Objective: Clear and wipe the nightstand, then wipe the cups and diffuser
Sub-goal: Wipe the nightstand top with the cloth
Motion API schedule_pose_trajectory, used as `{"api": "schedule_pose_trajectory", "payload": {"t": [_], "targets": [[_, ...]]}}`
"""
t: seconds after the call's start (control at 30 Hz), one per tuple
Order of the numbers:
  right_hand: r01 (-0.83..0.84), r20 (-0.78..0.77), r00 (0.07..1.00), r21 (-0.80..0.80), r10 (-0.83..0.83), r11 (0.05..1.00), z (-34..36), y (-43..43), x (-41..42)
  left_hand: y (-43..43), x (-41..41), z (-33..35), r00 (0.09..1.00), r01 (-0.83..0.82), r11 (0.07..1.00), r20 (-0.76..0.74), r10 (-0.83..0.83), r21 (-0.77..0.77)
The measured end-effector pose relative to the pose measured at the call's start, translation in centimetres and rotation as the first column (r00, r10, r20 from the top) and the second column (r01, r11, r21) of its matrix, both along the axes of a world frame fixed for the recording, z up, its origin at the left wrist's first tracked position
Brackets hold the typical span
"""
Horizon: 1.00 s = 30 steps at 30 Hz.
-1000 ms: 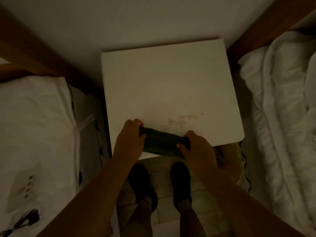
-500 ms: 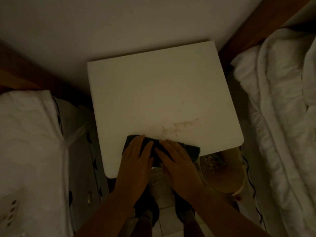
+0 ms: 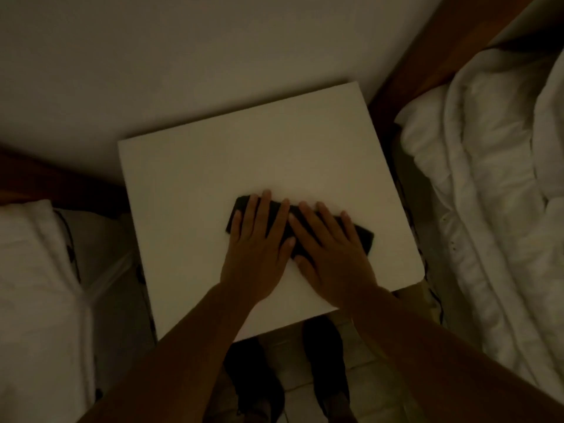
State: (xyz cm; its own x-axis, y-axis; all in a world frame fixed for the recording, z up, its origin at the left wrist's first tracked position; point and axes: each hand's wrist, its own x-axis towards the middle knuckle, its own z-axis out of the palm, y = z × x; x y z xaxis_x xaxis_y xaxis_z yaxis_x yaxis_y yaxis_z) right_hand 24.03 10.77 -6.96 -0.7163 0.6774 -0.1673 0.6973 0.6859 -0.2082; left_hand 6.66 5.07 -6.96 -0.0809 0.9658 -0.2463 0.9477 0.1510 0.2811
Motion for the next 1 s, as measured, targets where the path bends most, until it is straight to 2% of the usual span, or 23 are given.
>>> {"api": "schedule_pose_trajectory", "payload": {"t": [0.23,0.43,0.6,0.73,0.87,1.0], "targets": [[0.156,0.025,0.987,0.102,-0.159,0.983,-1.2,13.2,1.5,15.7,2.1,-1.0,0.997,0.069,0.995,-0.030,-0.067,0.075],[0.333,-0.159,0.927,-0.062,-0.339,0.941,-2.0,18.5,1.7,22.2,4.4,-1.5,0.998,0.051,0.991,-0.039,-0.046,0.126],[0.352,-0.174,0.912,-0.127,-0.370,0.927,-1.6,20.2,0.4,24.7,3.2,-0.9,0.991,0.128,0.985,-0.064,-0.121,0.117],[0.396,-0.069,0.915,-0.031,-0.397,0.918,-0.8,20.0,-1.8,24.1,1.7,-0.5,0.990,0.130,0.981,-0.069,-0.121,0.146],[0.266,0.021,0.963,0.086,-0.269,0.960,-0.4,18.0,-3.6,19.8,-0.5,-0.6,0.997,0.055,0.990,-0.063,-0.048,0.127],[0.142,0.007,0.990,0.046,-0.143,0.989,-0.4,13.9,-8.2,13.8,-4.6,-0.7,0.993,-0.066,0.993,-0.094,0.075,0.099]]}}
